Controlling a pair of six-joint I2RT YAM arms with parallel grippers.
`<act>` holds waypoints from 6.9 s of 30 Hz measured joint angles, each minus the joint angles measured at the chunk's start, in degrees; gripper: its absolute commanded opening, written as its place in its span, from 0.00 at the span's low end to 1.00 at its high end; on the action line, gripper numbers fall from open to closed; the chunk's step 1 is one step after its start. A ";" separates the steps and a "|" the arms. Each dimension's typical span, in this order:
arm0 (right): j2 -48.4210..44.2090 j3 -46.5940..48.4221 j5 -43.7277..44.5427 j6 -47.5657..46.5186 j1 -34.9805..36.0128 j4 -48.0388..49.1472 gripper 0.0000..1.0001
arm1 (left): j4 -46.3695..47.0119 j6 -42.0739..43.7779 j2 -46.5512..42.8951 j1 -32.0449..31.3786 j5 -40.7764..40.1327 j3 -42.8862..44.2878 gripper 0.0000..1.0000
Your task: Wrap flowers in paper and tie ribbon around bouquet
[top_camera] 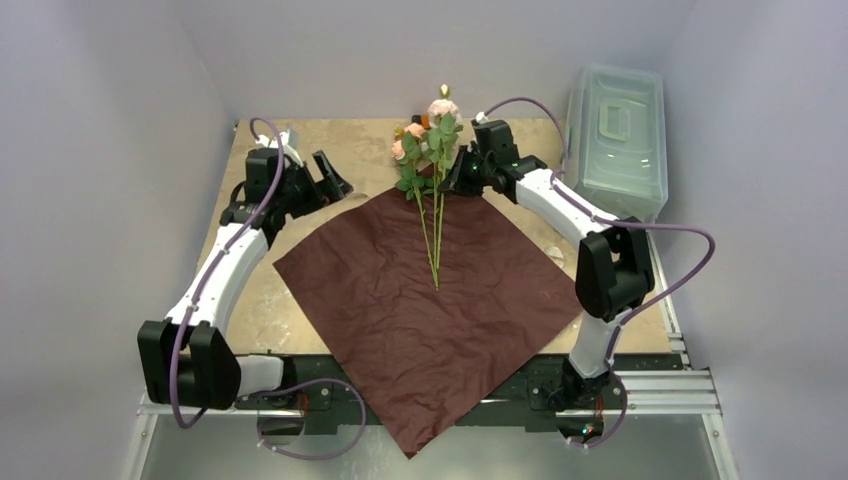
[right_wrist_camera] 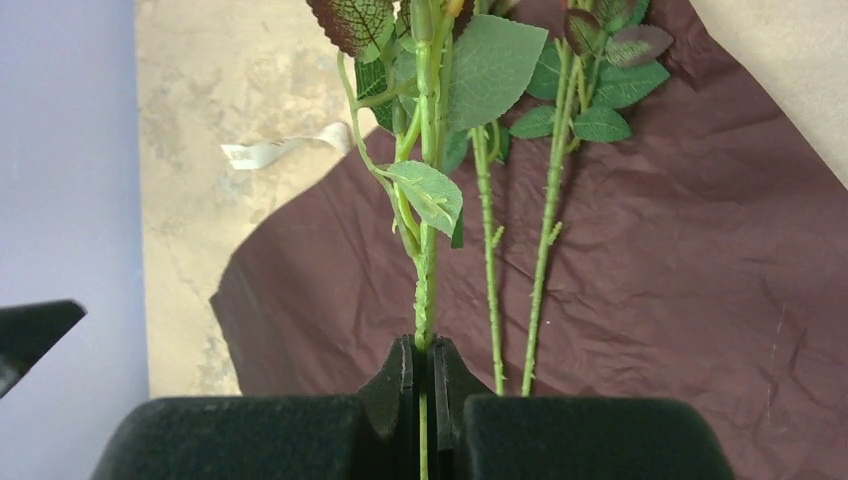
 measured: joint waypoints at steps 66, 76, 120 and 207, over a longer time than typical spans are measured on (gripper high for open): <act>16.92 8.13 3.15 -4.59 -3.58 -7.80 0.71 | -9.60 45.27 -5.75 -40.70 -29.11 -10.60 0.84; -10.47 -16.63 3.67 -2.38 -3.58 -10.16 0.73 | -8.96 49.24 -2.80 -52.85 -23.06 -10.58 0.84; -32.74 -53.05 2.73 26.38 -4.13 -21.75 0.99 | 8.68 36.92 25.51 -42.62 -22.18 -2.45 0.80; -34.75 -39.69 -1.99 35.15 -4.13 -21.05 0.00 | -24.00 49.90 -9.97 -40.22 -16.96 -0.13 0.97</act>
